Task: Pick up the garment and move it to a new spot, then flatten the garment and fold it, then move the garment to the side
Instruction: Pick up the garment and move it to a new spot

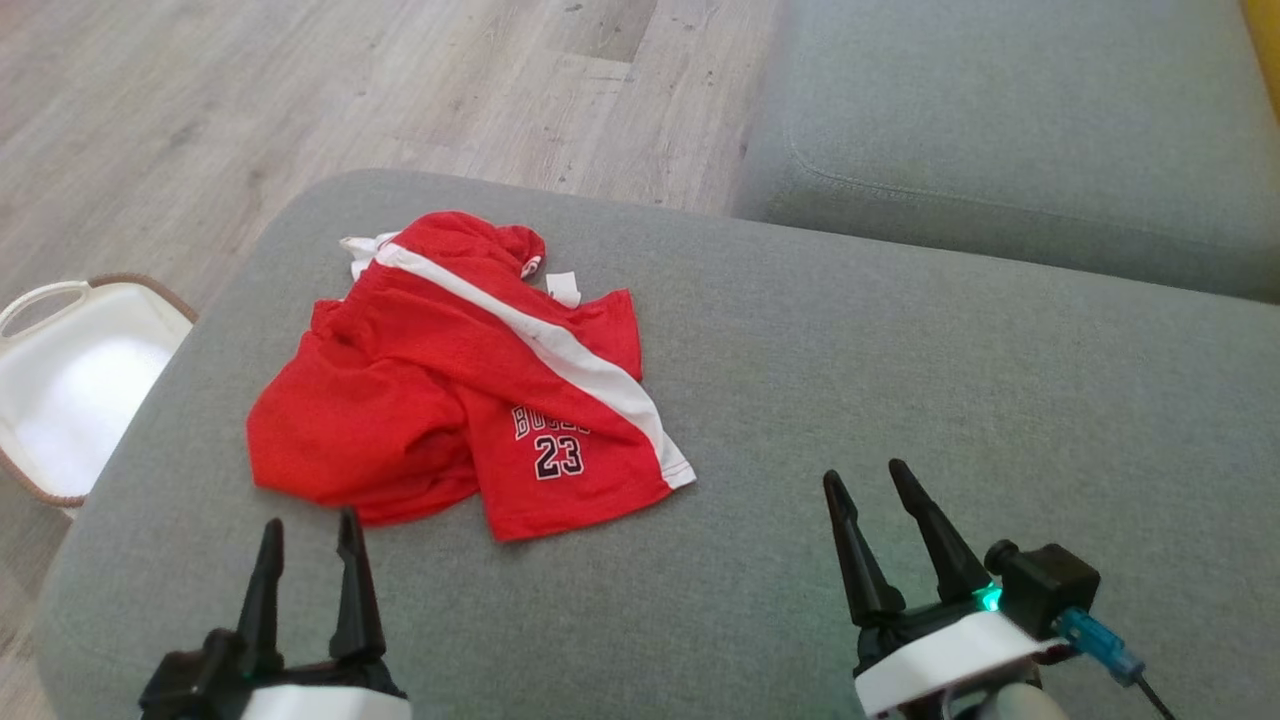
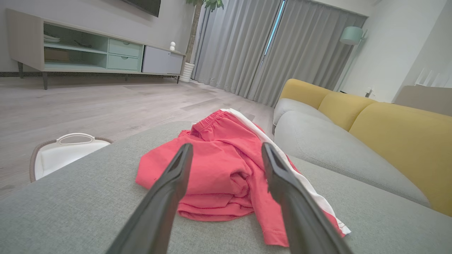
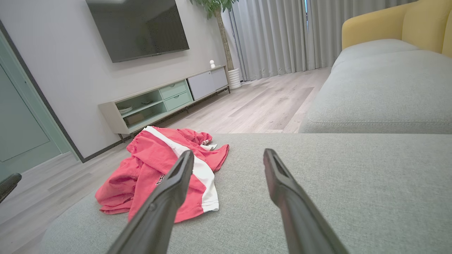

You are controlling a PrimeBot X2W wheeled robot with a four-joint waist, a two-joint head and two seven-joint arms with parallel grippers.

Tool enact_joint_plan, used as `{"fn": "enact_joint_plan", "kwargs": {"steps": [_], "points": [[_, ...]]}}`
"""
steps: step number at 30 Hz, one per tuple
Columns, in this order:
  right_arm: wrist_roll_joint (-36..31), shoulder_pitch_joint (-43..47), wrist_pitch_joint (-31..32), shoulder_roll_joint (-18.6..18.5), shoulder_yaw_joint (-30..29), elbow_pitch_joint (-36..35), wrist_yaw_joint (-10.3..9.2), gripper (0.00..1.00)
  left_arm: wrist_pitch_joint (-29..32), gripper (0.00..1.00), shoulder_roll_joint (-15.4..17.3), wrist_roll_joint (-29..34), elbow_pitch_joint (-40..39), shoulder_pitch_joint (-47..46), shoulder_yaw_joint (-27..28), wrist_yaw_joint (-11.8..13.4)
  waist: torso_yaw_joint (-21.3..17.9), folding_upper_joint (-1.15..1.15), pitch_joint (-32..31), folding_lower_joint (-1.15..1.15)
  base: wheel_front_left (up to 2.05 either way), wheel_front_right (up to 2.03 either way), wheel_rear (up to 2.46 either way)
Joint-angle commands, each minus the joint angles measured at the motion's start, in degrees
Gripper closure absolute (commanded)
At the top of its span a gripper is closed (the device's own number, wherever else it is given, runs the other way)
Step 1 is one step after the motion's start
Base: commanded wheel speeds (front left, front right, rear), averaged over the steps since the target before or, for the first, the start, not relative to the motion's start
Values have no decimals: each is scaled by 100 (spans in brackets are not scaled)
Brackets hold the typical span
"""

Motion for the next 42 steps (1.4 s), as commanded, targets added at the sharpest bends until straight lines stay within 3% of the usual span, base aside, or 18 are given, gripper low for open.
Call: {"fn": "enact_joint_plan", "kwargs": {"steps": [1,8,14,20,26,27,32,40,41,42], "points": [[24,-155,-62,-36,107,-169,43,0,-55,0,-4,23,-162,-175,245,14,-23,0,12,1,0,0,0],[-74,-264,-62,-36,36,-208,43,0,-55,0,58,338,-120,-551,544,-101,-289,0,204,1,0,0,0],[-304,-501,-62,-36,-141,-378,43,0,55,0,645,471,394,-1785,582,-218,-616,0,802,1,0,0,0],[-521,-737,-62,-36,-400,-580,43,0,1108,0,1485,305,1137,-3505,226,-286,-900,0,1443,1,0,0,0],[-639,-892,-62,-36,-703,-831,43,0,2529,0,2195,-241,1852,-4766,-647,-294,-1130,0,1983,1,0,0,0],[-642,-945,-62,-36,-796,-886,43,0,2984,0,2348,-485,2112,-4984,-868,-295,-1213,0,2104,1,0,0,0],[-663,-1084,-62,-36,-893,-1016,43,0,3496,0,2666,-856,2585,-5290,-1325,-296,-1386,0,2367,1,0,0,0],[-692,-1130,-62,-36,-961,-1077,43,0,3692,0,2644,-1310,3146,-5405,-1722,-296,-1467,0,2522,1,0,0,0],[-694,-1129,-62,-36,-964,-1080,43,0,3701,35,2638,-1391,3173,-5414,-1777,-296,-1468,0,2528,1,0,0,0],[-696,-1131,-62,-36,-971,-1079,43,0,3683,100,2640,-1467,3189,-5427,-1819,-296,-1467,0,2532,1,0,0,0]]}}
